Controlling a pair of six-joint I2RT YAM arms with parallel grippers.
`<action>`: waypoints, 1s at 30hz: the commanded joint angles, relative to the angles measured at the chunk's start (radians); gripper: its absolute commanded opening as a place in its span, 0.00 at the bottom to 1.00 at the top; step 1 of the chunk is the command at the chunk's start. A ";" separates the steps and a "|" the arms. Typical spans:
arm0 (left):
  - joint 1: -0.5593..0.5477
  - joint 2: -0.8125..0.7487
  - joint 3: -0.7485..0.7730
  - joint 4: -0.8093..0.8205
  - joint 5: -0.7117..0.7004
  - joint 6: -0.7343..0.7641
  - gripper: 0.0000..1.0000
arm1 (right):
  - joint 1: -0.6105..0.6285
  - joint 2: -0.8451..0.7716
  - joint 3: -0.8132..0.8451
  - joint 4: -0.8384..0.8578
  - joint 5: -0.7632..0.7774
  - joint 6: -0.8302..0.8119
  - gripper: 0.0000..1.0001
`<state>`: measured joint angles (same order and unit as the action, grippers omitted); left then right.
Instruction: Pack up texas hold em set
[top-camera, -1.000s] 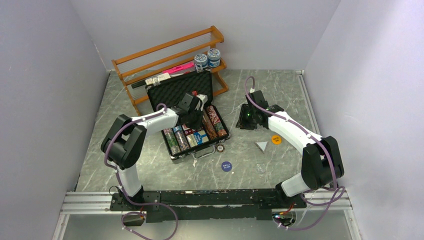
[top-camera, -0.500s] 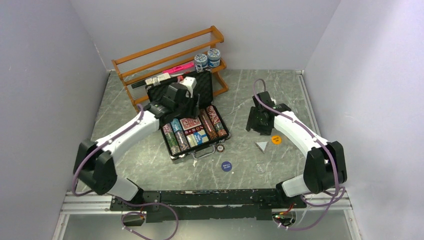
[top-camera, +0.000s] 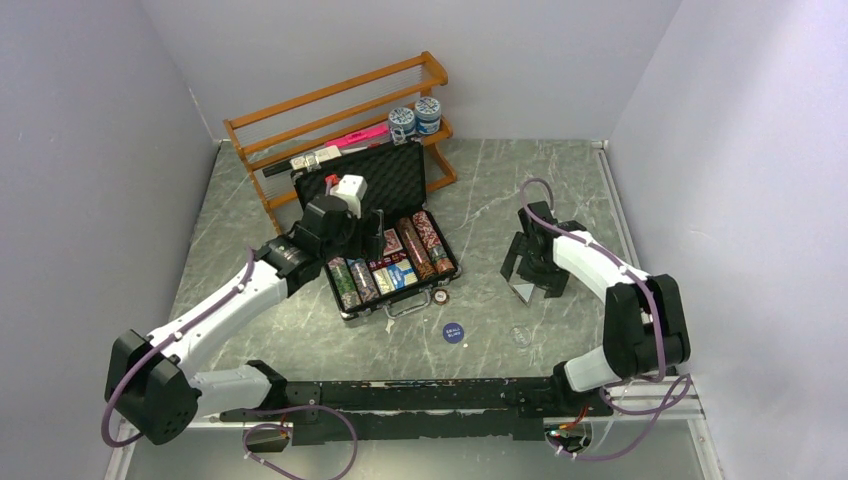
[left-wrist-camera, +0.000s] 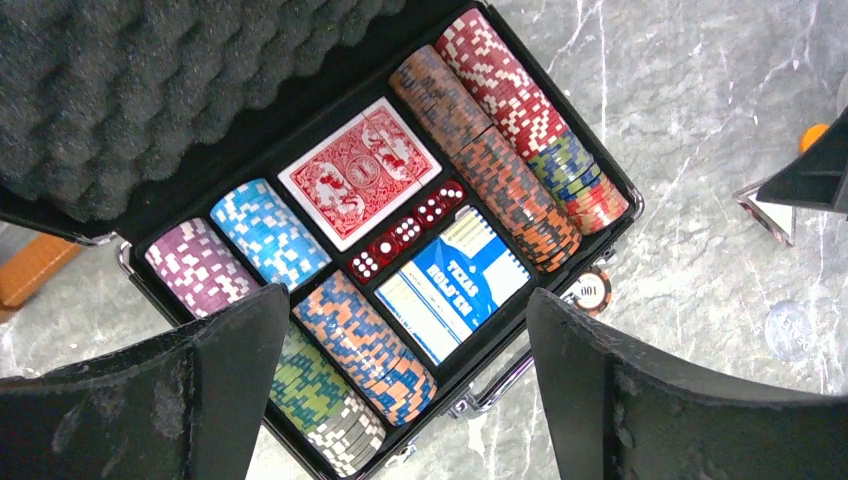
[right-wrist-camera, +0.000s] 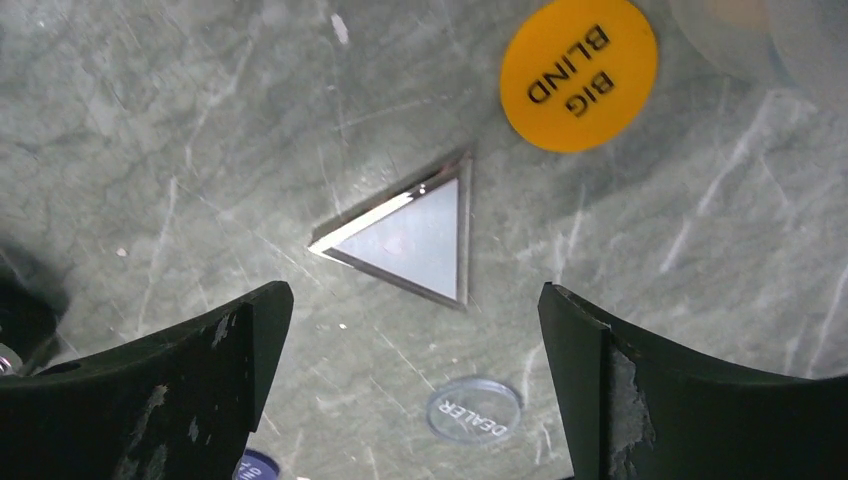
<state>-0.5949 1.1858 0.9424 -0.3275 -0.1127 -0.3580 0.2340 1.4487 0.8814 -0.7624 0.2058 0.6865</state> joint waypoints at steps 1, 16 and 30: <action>0.000 -0.041 -0.019 0.028 0.019 -0.047 0.94 | -0.004 0.046 0.017 0.096 -0.020 0.017 1.00; 0.000 -0.095 -0.071 0.036 -0.023 -0.069 0.93 | -0.004 0.171 0.021 0.108 -0.030 -0.004 0.91; 0.000 -0.083 -0.062 0.035 -0.029 -0.074 0.92 | -0.003 0.151 0.010 0.146 -0.064 -0.031 0.56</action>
<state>-0.5949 1.1141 0.8722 -0.3191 -0.1295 -0.4133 0.2321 1.6119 0.9031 -0.6552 0.1356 0.6685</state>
